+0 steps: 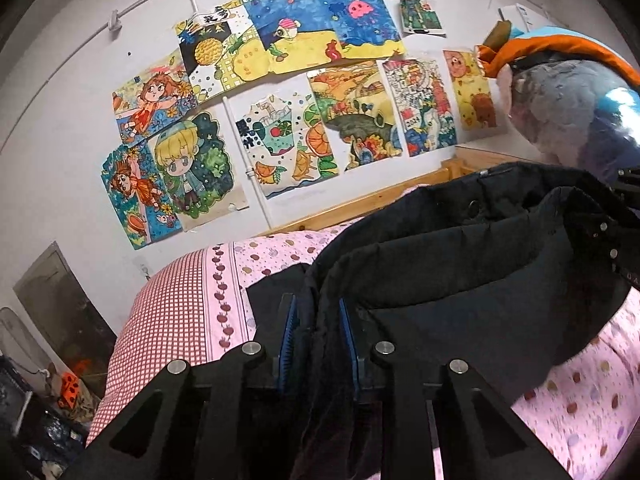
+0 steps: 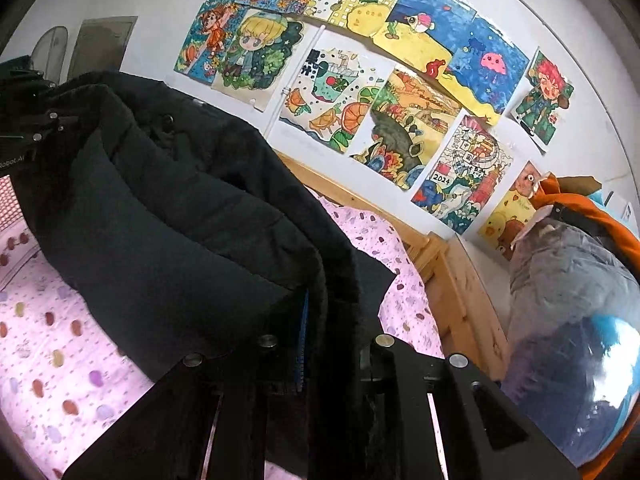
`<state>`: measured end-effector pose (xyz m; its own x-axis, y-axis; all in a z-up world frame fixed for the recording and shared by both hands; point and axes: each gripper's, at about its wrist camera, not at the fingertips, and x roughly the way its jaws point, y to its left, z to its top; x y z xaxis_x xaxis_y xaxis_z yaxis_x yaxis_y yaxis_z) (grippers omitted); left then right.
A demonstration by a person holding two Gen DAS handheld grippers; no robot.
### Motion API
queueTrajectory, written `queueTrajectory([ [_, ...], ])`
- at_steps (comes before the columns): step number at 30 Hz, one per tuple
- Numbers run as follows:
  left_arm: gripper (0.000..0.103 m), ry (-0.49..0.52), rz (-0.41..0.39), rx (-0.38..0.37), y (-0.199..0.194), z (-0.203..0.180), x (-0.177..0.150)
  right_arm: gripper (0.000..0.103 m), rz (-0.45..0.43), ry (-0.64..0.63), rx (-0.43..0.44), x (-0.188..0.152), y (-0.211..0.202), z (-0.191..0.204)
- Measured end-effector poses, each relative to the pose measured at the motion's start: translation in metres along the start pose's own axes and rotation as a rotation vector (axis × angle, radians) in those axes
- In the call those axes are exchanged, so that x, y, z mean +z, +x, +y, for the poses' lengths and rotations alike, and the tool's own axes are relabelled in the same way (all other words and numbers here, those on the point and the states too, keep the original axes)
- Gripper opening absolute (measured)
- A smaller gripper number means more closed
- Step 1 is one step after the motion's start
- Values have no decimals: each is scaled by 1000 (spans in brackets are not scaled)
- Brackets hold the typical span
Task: Fold large clothes
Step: 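Lift the folded jacket off the bed with both tools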
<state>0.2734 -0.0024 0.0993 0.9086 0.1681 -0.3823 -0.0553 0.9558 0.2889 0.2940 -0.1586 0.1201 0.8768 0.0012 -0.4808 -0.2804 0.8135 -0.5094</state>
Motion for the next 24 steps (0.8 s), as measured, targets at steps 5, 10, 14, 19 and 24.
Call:
queueTrajectory([
  [5, 17, -18, -8, 17, 26, 0, 13, 14, -12, 1, -16, 11, 33, -2],
  [10, 15, -28, -3, 41, 56, 0, 22, 14, -38, 23, -24, 16, 61, -4],
  [14, 14, -78, 14, 57, 81, 2, 29, 14, -78, 35, -38, 19, 82, -3],
  [19, 14, -170, 49, 39, 111, 7, 33, 14, -106, 71, -38, 22, 108, -3],
  [24, 13, -140, 23, 62, 130, 0, 33, 12, -120, 86, -46, 27, 127, -3],
])
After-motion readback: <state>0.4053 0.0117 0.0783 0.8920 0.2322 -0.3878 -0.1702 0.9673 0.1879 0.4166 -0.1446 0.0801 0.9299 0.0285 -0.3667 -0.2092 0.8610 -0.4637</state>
